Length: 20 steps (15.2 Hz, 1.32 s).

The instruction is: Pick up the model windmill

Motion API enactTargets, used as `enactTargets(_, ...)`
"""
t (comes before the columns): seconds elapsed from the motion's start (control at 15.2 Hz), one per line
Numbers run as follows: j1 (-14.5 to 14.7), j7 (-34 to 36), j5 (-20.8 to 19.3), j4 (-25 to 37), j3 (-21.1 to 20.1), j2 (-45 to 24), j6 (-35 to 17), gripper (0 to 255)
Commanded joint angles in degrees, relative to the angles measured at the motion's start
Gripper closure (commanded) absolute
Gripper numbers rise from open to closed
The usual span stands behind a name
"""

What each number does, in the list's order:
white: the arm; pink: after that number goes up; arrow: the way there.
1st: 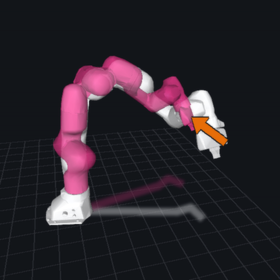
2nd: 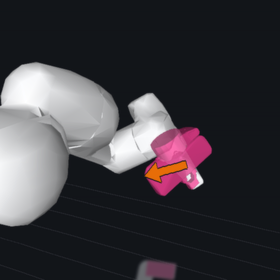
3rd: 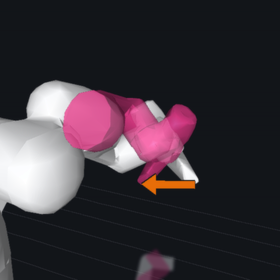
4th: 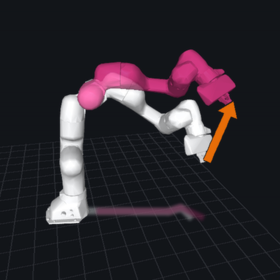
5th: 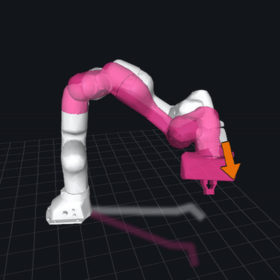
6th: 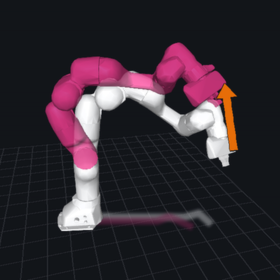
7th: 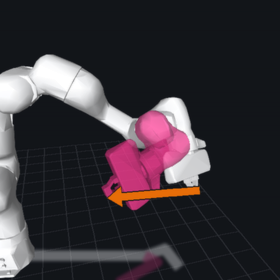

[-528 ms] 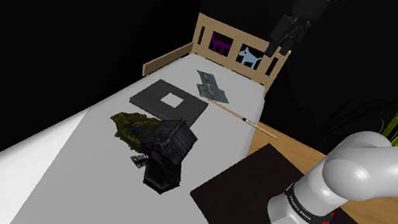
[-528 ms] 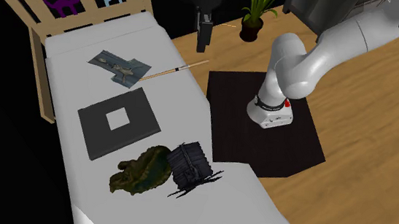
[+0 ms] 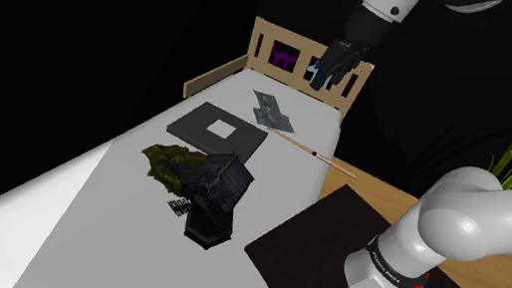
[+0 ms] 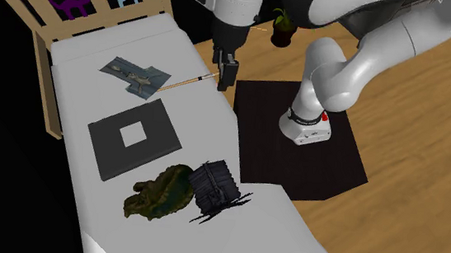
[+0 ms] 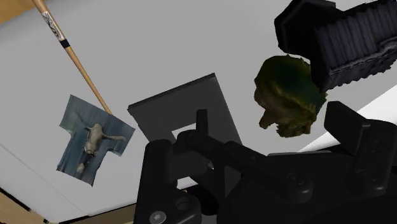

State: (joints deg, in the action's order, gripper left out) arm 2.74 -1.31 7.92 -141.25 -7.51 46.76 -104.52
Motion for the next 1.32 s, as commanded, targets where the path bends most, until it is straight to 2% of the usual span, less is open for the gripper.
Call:
enactTargets(0.0, 1.5, 0.9, 1.5, -2.3, -2.2, 0.0, -3.9, 0)
enactTargets(0.4, 5.4, 3.3, 5.2, -6.8, -8.9, -2.7, -15.9, 0)
enactTargets(0.79, 8.2, 6.2, 7.5, -8.8, -16.6, -8.7, -28.7, 0)
enactTargets(1.06, 8.7, 8.8, 7.3, -8.7, -22.4, -14.3, -37.4, 0)
enactTargets(1.25, 7.7, 11.6, 5.7, -7.9, -27.5, -19.1, -43.8, 0)
